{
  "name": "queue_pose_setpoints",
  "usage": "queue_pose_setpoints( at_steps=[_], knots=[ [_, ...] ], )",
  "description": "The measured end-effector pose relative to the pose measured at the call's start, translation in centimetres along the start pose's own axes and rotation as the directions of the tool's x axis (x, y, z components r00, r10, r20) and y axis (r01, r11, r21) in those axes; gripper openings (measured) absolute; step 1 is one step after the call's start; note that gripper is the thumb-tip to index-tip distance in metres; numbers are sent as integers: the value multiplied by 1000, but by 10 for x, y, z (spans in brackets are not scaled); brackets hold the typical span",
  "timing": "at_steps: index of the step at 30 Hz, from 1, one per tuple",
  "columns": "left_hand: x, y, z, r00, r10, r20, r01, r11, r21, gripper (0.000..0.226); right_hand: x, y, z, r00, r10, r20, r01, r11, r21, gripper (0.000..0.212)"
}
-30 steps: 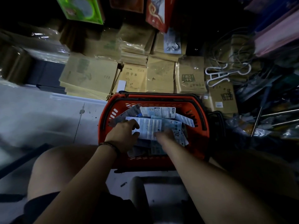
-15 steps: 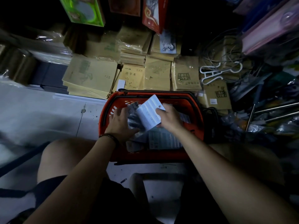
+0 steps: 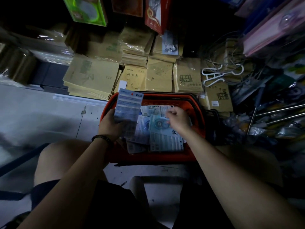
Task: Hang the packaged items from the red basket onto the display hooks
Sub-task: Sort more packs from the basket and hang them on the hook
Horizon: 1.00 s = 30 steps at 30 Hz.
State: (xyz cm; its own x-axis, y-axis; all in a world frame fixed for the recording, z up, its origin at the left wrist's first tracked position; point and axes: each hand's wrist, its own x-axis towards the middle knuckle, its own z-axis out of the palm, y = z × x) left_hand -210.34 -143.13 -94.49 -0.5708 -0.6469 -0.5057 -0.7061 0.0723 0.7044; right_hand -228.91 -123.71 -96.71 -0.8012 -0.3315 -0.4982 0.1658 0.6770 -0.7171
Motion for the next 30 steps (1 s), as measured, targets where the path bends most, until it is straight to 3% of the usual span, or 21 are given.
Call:
queue_pose_setpoints(
  at_steps=[2,4,6,10,13,16,20,23,27,30],
  knots=[
    [5,-2,2,1000,-20,-5,20,999,29,54,8,34,1,999,4,35,6,966,-259,7],
    [7,-5,6,999,-49,-19,50,997,55,44,10,57,6,990,95,104,-47,920,-388,19],
    [12,-7,10,997,-79,-1,79,995,65,42,8,66,15,977,153,147,-75,896,-437,36],
    [21,-9,17,980,-121,156,111,991,70,53,15,74,44,981,134,142,-48,868,-494,60],
    [27,-17,26,960,-171,223,156,984,84,53,25,72,63,968,211,139,-123,873,-472,87],
    [32,-16,28,967,-180,179,152,976,156,48,35,65,69,961,225,164,-102,831,-547,108],
    [55,-55,33,976,-171,134,145,972,186,59,47,67,70,959,221,177,-64,778,-626,101],
    [38,-25,27,977,-169,133,154,981,119,65,44,69,73,961,219,168,-92,828,-553,84],
    [27,-13,30,956,-250,155,249,968,27,62,29,81,84,975,114,190,-13,886,-464,63],
    [22,-8,28,941,-290,176,300,953,-32,65,16,86,82,979,64,194,31,892,-451,62]
  ],
)
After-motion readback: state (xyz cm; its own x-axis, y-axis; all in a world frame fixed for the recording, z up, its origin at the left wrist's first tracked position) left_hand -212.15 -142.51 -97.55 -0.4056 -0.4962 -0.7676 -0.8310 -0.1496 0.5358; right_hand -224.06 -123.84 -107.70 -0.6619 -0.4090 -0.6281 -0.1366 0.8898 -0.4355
